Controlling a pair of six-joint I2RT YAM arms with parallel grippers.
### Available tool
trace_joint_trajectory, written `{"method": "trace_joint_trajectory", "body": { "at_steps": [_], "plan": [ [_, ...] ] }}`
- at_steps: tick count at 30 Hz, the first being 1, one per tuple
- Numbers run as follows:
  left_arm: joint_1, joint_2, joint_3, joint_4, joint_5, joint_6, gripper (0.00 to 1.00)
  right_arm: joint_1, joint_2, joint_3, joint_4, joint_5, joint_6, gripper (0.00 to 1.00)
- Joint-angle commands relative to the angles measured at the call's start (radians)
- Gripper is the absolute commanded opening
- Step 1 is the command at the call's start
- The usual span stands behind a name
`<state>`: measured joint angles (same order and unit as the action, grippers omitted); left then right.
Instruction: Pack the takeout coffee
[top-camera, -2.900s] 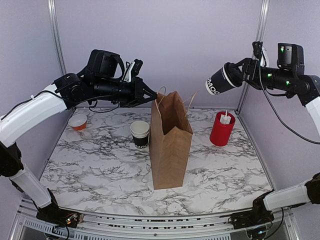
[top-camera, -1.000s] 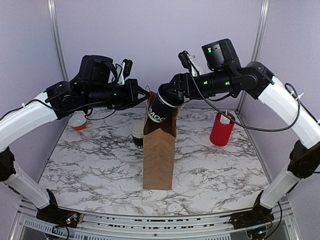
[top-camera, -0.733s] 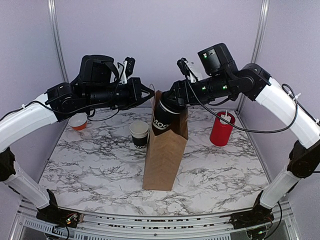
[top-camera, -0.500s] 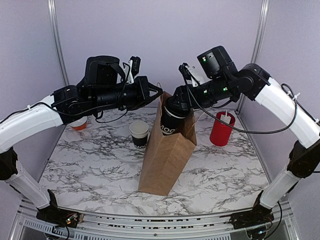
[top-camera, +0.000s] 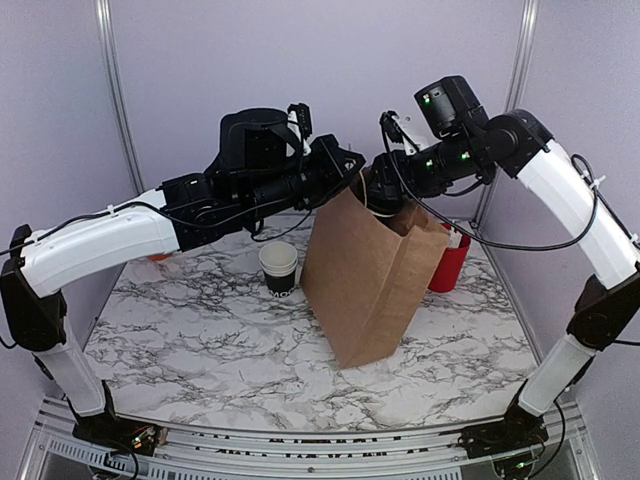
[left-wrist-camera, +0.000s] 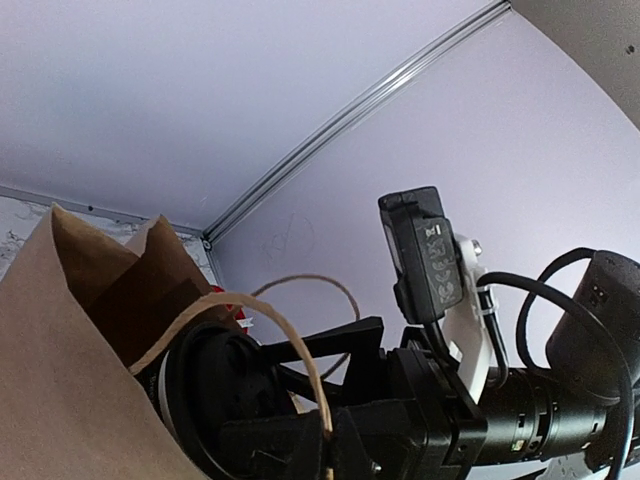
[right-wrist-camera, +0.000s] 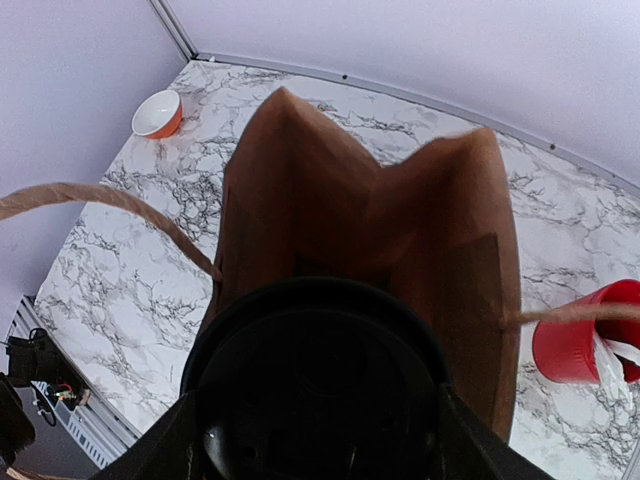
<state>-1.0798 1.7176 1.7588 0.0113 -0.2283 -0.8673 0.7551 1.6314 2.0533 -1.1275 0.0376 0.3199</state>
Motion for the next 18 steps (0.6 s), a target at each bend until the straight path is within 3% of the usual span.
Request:
{"method": "trace_joint_trajectory", "body": {
  "at_steps": [1,10,18],
  "plan": [
    [-0.009,-0.018,-0.029,0.136,-0.097,-0.037,0.0,-0.003,0.024,0.044,-0.046,0.013,-0.02,0.53],
    [-0.02,-0.115,-0.239,0.178,-0.058,-0.029,0.0,-0.001,0.004,-0.079,-0.01,-0.008,-0.011,0.52],
    [-0.041,-0.172,-0.366,0.181,-0.034,-0.041,0.0,0.027,0.031,-0.07,-0.04,-0.014,-0.026,0.51]
  ]
}}
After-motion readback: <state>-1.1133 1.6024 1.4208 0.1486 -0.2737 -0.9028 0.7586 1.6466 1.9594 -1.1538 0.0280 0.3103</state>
